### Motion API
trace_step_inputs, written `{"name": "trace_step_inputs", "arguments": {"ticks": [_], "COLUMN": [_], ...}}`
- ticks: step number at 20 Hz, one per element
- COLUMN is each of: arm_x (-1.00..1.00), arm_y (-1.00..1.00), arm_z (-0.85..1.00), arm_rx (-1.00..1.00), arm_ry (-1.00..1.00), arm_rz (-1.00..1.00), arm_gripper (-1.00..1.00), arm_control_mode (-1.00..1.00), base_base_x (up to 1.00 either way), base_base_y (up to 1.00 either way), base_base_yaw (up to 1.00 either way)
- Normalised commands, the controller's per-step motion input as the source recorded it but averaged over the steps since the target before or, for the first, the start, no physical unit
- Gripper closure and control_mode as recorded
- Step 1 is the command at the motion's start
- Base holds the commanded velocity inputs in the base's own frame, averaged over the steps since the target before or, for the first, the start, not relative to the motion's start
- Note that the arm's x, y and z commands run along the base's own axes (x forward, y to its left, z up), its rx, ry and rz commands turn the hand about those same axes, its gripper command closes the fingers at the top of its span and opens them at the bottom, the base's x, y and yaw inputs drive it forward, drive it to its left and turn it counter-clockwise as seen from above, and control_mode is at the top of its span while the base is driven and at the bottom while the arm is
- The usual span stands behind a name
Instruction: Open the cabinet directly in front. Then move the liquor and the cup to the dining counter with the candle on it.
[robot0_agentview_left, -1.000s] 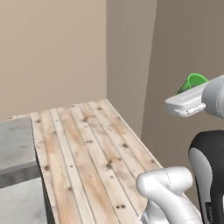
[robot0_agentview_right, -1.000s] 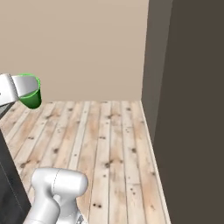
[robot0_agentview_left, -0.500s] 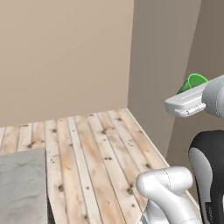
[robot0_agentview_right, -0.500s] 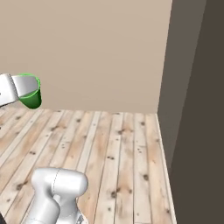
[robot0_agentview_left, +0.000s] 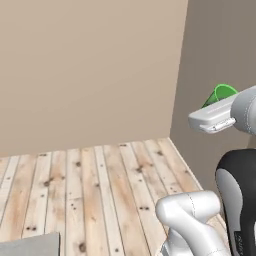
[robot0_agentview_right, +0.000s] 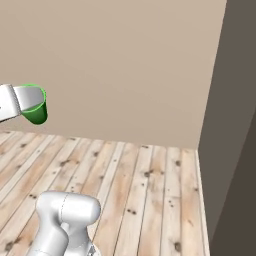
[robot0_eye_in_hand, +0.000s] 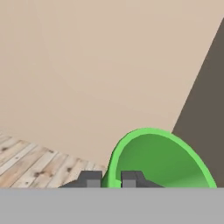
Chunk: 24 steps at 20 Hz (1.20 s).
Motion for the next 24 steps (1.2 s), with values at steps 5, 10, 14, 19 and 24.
{"name": "trace_step_inputs", "arguments": {"ticks": [5, 10, 14, 19, 24], "arm_x": [0.00, 0.00, 0.00, 0.00, 0.00], "arm_y": [0.00, 0.00, 0.00, 0.00, 0.00], "arm_z": [0.00, 0.00, 0.00, 0.00, 0.00], "arm_rx": [0.00, 0.00, 0.00, 0.00, 0.00], "arm_ry": [0.00, 0.00, 0.00, 0.00, 0.00], "arm_rz": [0.00, 0.00, 0.00, 0.00, 0.00], "arm_gripper": [1.00, 1.00, 1.00, 1.00, 1.00], "arm_control_mode": [1.00, 1.00, 1.00, 1.00, 1.00], "base_base_x": [1.00, 1.00, 0.96, 0.82, 0.70], "base_base_y": [0.00, 0.01, 0.01, 0.00, 0.00], "base_base_yaw": [0.27, 0.33, 0.38, 0.41, 0.45]}}
